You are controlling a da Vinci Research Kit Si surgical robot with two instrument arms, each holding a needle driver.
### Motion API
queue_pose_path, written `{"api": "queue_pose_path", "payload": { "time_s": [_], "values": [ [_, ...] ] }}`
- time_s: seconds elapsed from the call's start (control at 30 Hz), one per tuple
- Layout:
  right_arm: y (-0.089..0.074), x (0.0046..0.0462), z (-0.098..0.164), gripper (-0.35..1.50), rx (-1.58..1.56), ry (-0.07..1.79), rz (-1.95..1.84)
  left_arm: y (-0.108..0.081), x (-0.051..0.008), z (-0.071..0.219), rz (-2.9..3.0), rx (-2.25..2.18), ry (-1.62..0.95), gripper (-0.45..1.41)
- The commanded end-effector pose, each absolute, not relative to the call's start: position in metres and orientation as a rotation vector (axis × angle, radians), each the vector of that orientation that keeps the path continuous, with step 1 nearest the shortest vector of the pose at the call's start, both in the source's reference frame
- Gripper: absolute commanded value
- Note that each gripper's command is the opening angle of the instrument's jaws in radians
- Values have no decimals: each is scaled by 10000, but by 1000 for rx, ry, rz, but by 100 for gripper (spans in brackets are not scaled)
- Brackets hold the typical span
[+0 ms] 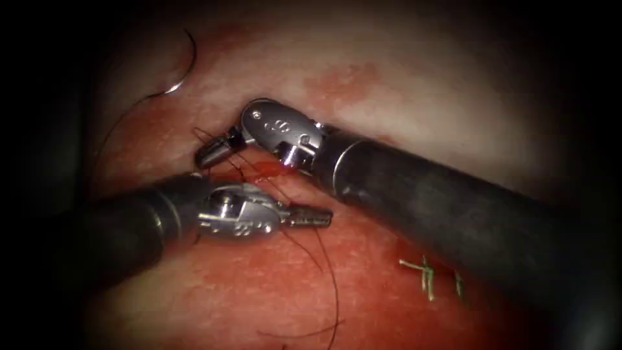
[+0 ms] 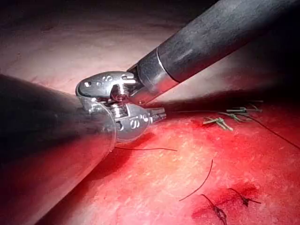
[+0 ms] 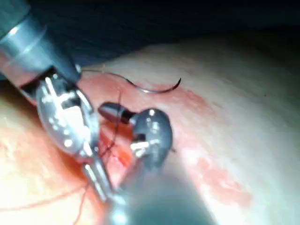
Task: Wound Closure
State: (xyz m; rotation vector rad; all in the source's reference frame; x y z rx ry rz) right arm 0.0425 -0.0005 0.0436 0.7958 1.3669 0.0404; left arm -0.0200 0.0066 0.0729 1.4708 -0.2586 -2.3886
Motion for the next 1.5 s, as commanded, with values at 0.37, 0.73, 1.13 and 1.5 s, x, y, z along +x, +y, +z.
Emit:
{"api": "queue_pose_path", "payload": {
  "time_s": [0.37, 0.73, 1.13, 1.5],
  "values": [
    [2, 441, 431, -35, 889, 1429, 159, 51, -200, 767, -2355, 1456, -260, -45],
    [-5, 409, 419, -35, 960, 1472, 179, 62, -153, 782, -2356, 1468, -264, -45],
    [-15, 411, 414, -11, 995, 1493, 191, 65, -148, 786, -2384, 1497, -257, -45],
    [12, 392, 434, -35, 948, 1477, 230, 43, -136, 762, -2381, 1495, -256, -45]
  ]
}}
